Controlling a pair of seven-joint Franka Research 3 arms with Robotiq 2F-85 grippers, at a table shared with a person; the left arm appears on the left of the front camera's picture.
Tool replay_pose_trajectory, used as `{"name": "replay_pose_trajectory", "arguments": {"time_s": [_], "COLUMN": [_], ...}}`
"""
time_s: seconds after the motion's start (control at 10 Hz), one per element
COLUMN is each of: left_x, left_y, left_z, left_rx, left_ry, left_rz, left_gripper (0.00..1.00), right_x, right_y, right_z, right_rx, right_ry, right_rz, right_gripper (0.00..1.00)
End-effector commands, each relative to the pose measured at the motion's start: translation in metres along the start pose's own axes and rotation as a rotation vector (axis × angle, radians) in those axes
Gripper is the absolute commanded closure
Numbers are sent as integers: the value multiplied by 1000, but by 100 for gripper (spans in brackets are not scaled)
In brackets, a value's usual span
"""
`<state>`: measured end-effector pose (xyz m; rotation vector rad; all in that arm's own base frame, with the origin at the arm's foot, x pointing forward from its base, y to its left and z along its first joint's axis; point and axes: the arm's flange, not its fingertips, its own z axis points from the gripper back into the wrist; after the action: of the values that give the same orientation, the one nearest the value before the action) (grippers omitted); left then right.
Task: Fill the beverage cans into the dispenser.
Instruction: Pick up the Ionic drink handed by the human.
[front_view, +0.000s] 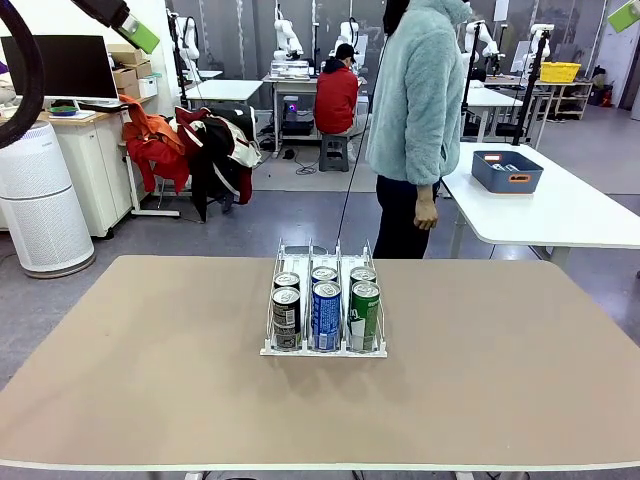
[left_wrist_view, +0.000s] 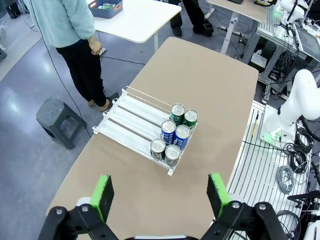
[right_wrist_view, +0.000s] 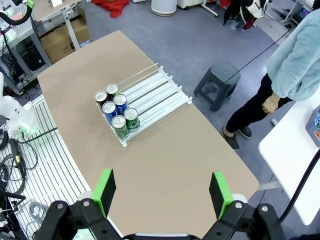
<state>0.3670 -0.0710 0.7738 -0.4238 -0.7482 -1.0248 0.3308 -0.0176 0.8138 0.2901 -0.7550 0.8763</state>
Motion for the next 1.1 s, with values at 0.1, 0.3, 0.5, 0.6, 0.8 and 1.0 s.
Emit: {"name": "replay_pose_trajectory", "arguments": {"time_s": [0.1, 0.3, 0.5, 0.6, 0.8, 1.0], "left_x": [-1, -1, -1, -1, -1, -1], "left_y": [0, 0, 0, 0, 0, 0], "left_z": [-1, -1, -1, -1, -1, -1], "left_rx": [5, 5, 5, 5, 5, 5], "left_ry": [3, 3, 3, 3, 3, 3], "left_rz": [0, 0, 0, 0, 0, 0], "left_gripper": [0, 0, 0, 0, 0, 0], "right_x": [-1, -1, -1, -1, -1, -1], "right_y": [0, 0, 0, 0, 0, 0], "right_z": [0, 0, 0, 0, 0, 0], "right_rx": [7, 7, 7, 7, 7, 7], "right_ry": [3, 3, 3, 3, 3, 3], "right_rz": [-5, -5, -5, -5, -5, -5], "right_gripper": [0, 0, 0, 0, 0, 0]}}
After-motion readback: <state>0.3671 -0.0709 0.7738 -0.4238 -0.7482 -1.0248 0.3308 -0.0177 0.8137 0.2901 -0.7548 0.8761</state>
